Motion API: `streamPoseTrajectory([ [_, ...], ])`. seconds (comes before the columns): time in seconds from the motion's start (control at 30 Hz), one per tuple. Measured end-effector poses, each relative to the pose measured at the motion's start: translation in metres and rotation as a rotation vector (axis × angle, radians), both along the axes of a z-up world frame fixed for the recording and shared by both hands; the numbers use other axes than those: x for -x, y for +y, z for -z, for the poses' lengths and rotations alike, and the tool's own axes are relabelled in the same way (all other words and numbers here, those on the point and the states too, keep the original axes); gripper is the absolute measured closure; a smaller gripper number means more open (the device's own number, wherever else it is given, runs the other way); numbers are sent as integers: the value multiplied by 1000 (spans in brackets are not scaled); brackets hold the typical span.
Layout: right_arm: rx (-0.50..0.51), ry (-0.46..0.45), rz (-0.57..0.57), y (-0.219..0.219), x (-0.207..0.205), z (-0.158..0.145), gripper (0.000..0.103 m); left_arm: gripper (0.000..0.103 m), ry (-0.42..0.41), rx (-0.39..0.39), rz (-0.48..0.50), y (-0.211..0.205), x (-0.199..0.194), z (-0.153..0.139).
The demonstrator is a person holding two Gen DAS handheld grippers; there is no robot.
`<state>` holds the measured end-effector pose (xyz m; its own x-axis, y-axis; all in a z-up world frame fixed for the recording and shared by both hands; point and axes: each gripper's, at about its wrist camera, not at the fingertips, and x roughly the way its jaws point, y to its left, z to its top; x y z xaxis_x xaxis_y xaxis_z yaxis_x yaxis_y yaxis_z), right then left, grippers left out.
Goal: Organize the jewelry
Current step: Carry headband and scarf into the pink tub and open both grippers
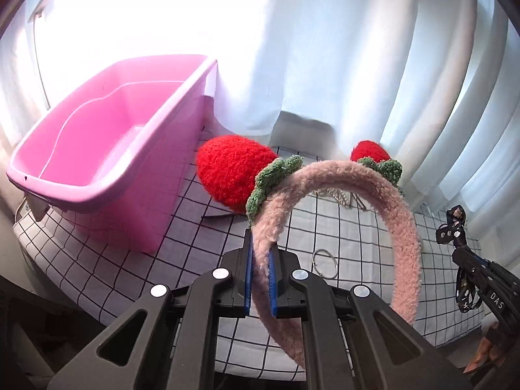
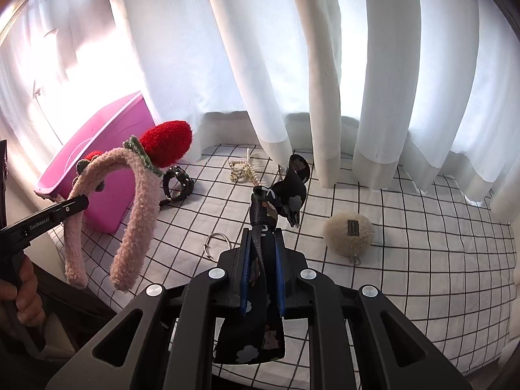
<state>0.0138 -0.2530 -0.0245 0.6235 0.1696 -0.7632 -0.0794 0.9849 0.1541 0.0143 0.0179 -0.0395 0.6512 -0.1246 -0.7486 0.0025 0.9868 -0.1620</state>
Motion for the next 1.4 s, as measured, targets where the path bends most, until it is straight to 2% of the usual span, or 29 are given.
streamPoseTrajectory([
  [0.23,-44,-103,-141,57,-38,-45,90,95,-114,8,-104,50,-12,-54],
  [0.5,-92,-171,-349,162,-100,-73,90,95,-143,-85,-270,141,-43,-75],
  [0.77,-120,-109,-499,271,-155,-64,90,95,-56,-201,-354,215,-77,-49],
  [1.03,-69,-19,-580,349,-188,-35,90,94,4,-259,-340,232,-101,-22],
  [1.2,-30,34,-578,369,-204,-18,90,92,28,-297,-333,232,-112,-10],
  [1.33,10,79,-562,376,-217,-6,90,84,54,-305,-330,235,-119,-2],
  [1.4,22,109,-552,374,-219,-1,78,81,72,-316,-329,233,-121,0],
])
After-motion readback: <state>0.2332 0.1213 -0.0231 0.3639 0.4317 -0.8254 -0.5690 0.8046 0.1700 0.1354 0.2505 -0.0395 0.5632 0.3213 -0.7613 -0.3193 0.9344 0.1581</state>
